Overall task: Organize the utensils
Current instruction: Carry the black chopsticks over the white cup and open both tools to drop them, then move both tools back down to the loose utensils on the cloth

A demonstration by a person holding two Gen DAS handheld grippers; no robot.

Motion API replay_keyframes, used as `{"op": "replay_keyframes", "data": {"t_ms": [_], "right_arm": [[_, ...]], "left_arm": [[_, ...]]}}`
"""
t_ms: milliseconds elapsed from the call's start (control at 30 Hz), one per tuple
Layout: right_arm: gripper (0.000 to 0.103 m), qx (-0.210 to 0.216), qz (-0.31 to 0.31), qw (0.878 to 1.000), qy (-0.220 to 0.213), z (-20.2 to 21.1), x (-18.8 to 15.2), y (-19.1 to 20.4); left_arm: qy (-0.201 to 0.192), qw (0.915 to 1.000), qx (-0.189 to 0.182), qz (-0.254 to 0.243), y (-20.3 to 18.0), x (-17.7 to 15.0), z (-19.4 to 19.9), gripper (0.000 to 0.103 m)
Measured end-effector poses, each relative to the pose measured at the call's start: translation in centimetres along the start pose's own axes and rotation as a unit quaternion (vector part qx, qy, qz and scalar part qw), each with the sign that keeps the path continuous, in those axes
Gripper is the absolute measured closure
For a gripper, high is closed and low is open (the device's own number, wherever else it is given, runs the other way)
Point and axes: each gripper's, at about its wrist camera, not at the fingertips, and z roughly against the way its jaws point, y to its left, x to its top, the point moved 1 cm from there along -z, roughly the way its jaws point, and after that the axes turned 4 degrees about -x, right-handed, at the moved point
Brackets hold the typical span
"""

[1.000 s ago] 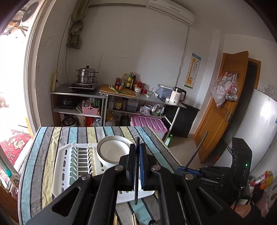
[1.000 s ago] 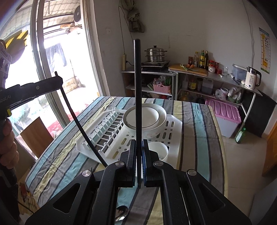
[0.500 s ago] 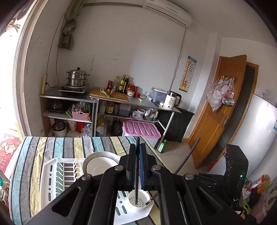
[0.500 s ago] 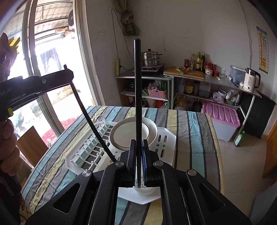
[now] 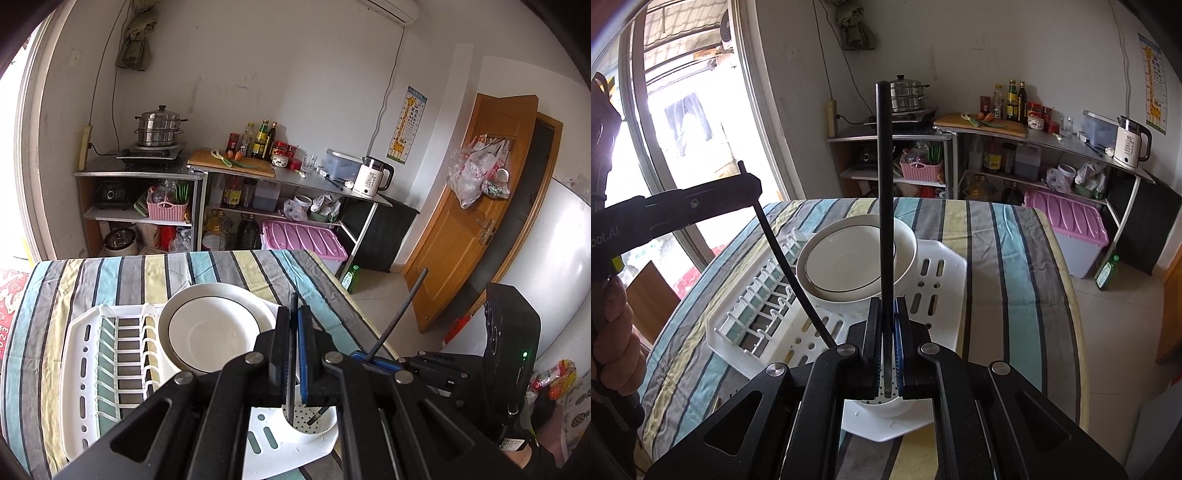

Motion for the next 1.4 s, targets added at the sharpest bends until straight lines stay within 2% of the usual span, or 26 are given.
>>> {"op": "replay_keyframes", "data": {"t_ms": [500, 567, 600, 633, 933, 1067, 1200, 1400], "right_arm": [[0.097, -0.011, -0.013, 1.000, 0.016, -1.6, -0.5, -1.2], [0.089, -0.009, -0.015, 1.000, 0.018, -1.6, -0.5, -1.4], [0.079, -0.008, -0.017, 1.000, 0.018, -1.6, -0.5, -1.6], [0.075, -0.006, -0.019, 1.000, 0.017, -1.6, -0.6, -1.7], [0.072, -0.004, -0.029, 1.000, 0.012, -1.2, -1.1, -2.3], [0.069, -0.003, -0.027, 1.000, 0.009, -0.4, -1.9, -2.2], [0.069, -0.008, -0.021, 1.000, 0.001, 1.3, -3.2, -1.7], [0.069, -0.014, -0.013, 0.999, -0.026, 5.5, -6.0, 0.2]], "left_arm": [[0.005, 0.9998, 0.020, -0.003, 0.9, -0.3, -1.3, 0.098], [0.008, 0.9997, 0.021, -0.001, 1.3, -0.4, -1.5, 0.098], [0.009, 0.9997, 0.022, 0.000, 1.4, -0.5, -1.5, 0.097], [0.010, 0.9997, 0.023, 0.002, 1.7, -0.6, -1.6, 0.097], [0.013, 0.9994, 0.031, 0.005, 2.8, -1.7, -1.4, 0.094], [0.016, 0.9993, 0.032, 0.009, 3.1, -2.8, -0.5, 0.091], [0.013, 0.9992, 0.038, 0.008, 3.0, -4.3, 1.3, 0.083], [0.005, 0.9986, 0.052, 0.002, 2.4, -7.6, 5.4, 0.082]]}}
